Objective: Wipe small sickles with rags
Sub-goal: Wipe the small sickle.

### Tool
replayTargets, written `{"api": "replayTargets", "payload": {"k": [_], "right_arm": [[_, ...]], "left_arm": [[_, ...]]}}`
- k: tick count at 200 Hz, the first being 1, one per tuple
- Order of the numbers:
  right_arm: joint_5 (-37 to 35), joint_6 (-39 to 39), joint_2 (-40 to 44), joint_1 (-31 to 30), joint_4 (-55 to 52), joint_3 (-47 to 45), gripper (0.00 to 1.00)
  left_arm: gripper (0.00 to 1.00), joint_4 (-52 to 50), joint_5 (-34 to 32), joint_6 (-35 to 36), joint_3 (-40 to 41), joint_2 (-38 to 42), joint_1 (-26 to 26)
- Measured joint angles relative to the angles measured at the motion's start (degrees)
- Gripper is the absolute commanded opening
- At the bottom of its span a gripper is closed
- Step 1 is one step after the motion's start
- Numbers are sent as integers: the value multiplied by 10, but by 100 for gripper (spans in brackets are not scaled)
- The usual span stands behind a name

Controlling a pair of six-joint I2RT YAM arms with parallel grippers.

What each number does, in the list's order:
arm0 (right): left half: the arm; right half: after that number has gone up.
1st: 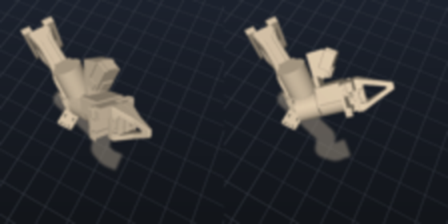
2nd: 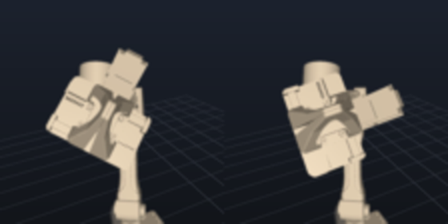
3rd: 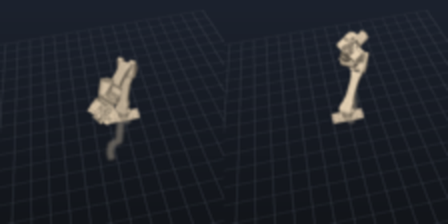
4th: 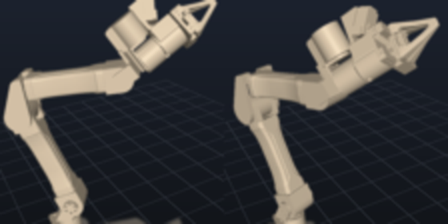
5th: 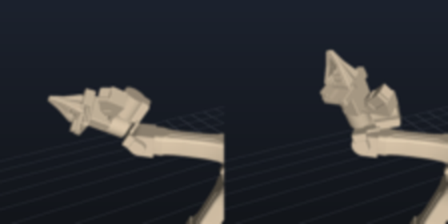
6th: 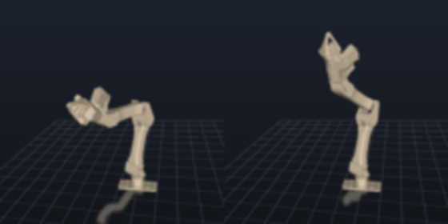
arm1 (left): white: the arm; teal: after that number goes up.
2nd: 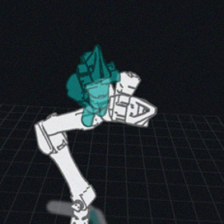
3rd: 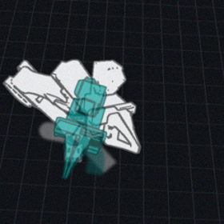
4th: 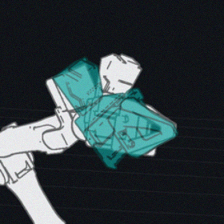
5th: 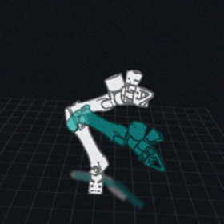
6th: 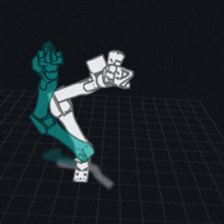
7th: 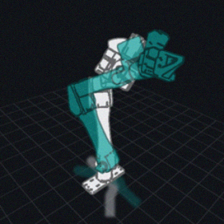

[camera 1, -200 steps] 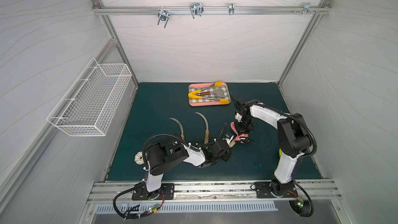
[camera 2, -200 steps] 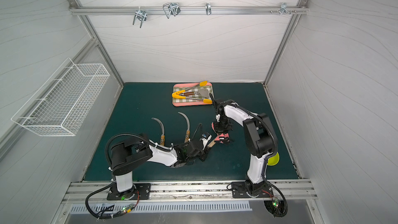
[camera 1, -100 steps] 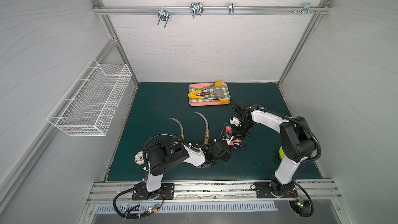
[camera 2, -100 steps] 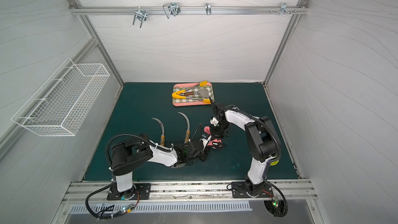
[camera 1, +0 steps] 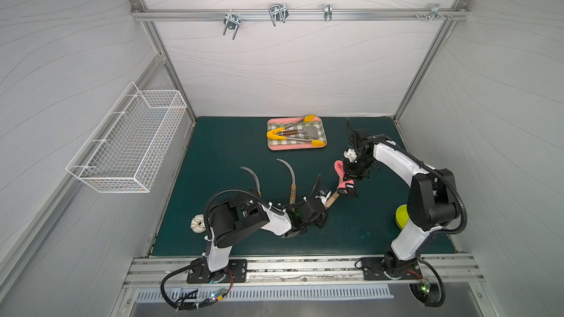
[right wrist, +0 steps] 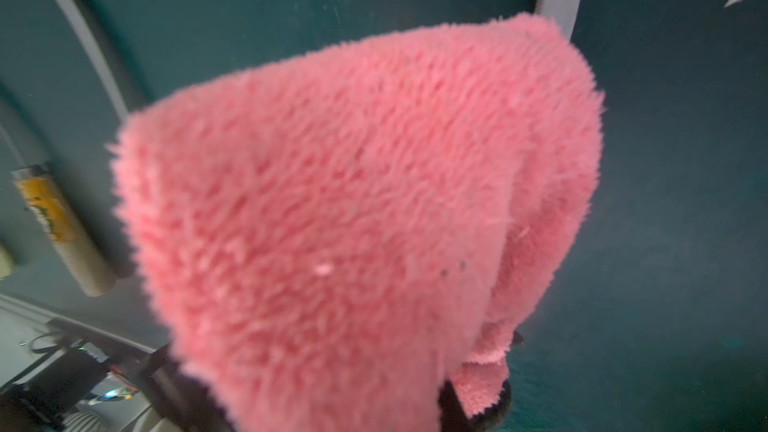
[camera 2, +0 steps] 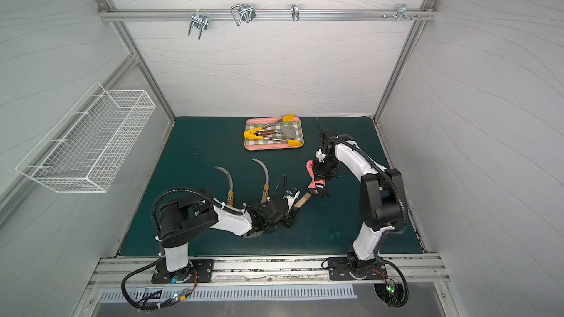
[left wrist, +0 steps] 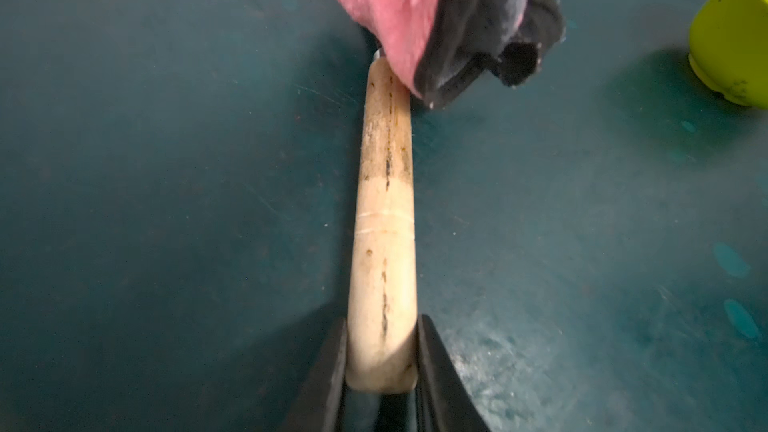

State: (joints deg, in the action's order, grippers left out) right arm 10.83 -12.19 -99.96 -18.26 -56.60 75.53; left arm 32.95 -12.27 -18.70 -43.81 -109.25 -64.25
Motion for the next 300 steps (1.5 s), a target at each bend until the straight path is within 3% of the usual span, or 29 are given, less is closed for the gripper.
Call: {"api": "replayTargets", "payload": {"k": [38,92,131,168,194,206,227,259,300], "right_arm": [[-35,-3,-59,-47,8,-26,14],[-72,-24,-29,-84,40,-60,14],[-16,-45,10,-126,62,-110,15],[20,-59,28,-121,79,-131,15],[42,-63,52,-100,74,-140,15],[48,-64,75,-77,63,-139,15],[51,-65,122,-25,41,-122,16],[57,-64,181,44,33,-89,16],[69,-58,196,91,27,-86,16]], "left_arm": [[0,1,0,0,0,0,0],[0,1,-2,-1,0,0,0],[0,2,-4,1,2,0,0],[0,4,-11,-3,6,2,-4],[32,-26,-8,-16,2,13,-3],[41,-46,-7,-24,1,22,-2],[64,-96,0,-32,-5,42,0],[72,-181,16,-25,-25,79,1],[70,-279,37,5,-99,102,6]]}}
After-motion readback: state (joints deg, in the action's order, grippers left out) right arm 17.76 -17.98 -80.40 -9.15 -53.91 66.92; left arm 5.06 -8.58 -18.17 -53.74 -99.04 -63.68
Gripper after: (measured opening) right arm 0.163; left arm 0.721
